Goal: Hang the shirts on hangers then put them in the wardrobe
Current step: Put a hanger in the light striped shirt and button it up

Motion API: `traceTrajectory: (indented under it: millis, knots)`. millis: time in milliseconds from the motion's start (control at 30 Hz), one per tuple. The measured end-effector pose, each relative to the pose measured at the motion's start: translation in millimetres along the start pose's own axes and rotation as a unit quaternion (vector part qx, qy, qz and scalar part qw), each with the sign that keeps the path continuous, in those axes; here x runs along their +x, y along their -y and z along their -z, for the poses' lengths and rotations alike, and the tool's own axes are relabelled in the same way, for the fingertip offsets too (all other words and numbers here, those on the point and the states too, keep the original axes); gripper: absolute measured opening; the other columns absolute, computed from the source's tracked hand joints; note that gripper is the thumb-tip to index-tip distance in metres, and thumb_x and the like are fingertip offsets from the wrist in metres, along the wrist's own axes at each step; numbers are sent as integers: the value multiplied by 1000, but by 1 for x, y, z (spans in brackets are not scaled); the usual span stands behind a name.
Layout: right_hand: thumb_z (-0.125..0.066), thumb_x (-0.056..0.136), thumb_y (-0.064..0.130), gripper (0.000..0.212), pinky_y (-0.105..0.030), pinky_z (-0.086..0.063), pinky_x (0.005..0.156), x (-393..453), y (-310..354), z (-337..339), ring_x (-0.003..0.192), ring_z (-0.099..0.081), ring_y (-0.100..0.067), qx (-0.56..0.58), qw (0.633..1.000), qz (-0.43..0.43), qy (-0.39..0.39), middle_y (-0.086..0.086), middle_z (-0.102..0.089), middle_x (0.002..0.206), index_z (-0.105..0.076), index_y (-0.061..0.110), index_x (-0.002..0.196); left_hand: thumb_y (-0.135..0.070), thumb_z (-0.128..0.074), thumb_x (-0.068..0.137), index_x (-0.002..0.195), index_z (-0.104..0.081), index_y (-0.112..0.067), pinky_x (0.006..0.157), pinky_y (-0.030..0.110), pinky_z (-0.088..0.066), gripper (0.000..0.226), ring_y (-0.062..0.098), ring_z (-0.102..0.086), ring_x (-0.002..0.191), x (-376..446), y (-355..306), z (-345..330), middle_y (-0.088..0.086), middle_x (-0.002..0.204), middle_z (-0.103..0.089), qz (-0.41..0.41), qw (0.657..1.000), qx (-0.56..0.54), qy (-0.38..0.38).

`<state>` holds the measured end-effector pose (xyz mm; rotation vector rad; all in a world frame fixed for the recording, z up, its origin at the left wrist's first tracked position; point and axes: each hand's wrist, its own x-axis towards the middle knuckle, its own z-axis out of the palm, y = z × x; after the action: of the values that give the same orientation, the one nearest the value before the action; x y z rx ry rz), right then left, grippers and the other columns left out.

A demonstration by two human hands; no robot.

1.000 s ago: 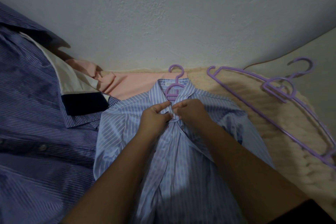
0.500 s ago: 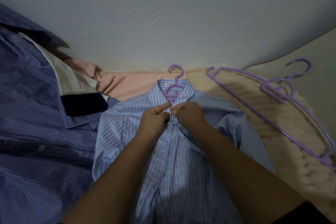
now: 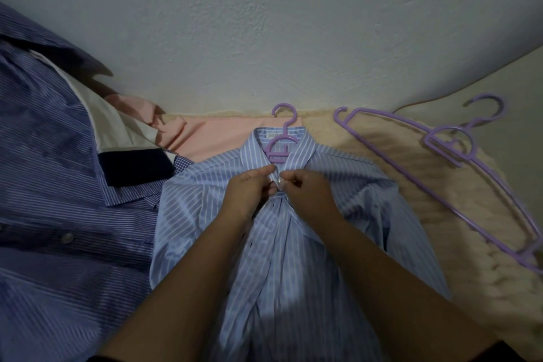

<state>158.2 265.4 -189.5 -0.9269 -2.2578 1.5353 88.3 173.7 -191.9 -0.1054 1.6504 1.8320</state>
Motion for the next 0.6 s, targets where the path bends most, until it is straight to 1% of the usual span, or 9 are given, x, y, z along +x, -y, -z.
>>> traceTrajectory:
  millis: [100,200,267,333,400,467,500,567,600]
  knots:
    - [-75,77,6,35,-26,-46,79,-3,-1,-2,82,-56,-13,15,1000,-11,18,-2,-59,85,-65,3,111,5,-46,90,102,-70,-4,74,28,-55,28,17,-63,64,2,0,-1,12,73,-65,0,1000,1,-1]
    - [-68,83,7,31,-15,-39,76,-1,-2,-5,92,-60,-18,-44,999,23,-17,-11,-66,99,-65,0,114,-2,-49,93,94,-70,-10,74,24,-57,22,14,-69,66,2,-2,-1,1,64,-71,7,1000,-12,10]
    - [-60,88,6,27,-14,-38,81,0,-2,-6,102,-62,-21,-74,996,38,-37,-15,-67,109,-65,0,114,-3,-48,94,97,-68,-11,78,24,-57,22,17,-70,74,2,-3,0,-3,64,-71,8,1000,-18,16]
    - [-55,91,5,25,-16,-38,85,1,-1,-6,105,-61,-23,-86,995,36,-38,-15,-67,112,-66,0,112,2,-42,95,107,-65,-10,82,26,-57,29,22,-69,83,1,-3,2,4,76,-70,-2,999,-18,32]
    - [-52,92,4,25,-15,-37,84,3,0,-6,105,-61,-23,-90,995,31,-30,-15,-67,112,-66,-1,112,8,-37,93,123,-58,-14,85,27,-56,43,29,-66,89,2,2,5,18,85,-64,-21,998,-7,62]
    - [-49,94,2,24,-7,-35,73,5,1,-4,101,-61,-21,-89,996,23,-20,-15,-68,109,-65,-2,111,4,-51,86,130,-54,-24,87,31,-55,52,31,-58,90,5,10,9,18,89,-54,-54,995,17,78]
    - [-48,94,1,24,-4,-34,66,7,2,-3,96,-60,-19,-82,996,18,-14,-16,-68,106,-64,-3,110,-1,-61,80,130,-55,-30,85,36,-52,57,30,-52,86,7,14,12,14,85,-51,-70,994,31,81]
    - [-46,95,0,23,-4,-34,61,9,3,-2,92,-58,-17,-75,997,4,-4,-17,-67,106,-63,-5,110,-5,-75,73,130,-56,-34,75,39,-40,66,22,-40,74,8,18,15,0,67,-42,-89,990,73,75]
    - [-46,95,1,23,-7,-33,62,10,3,-2,95,-58,-20,-76,997,-2,1,-18,-66,108,-63,-4,110,-4,-77,74,133,-53,-33,69,34,-36,69,17,-35,66,7,18,15,-5,59,-34,-93,989,96,68]
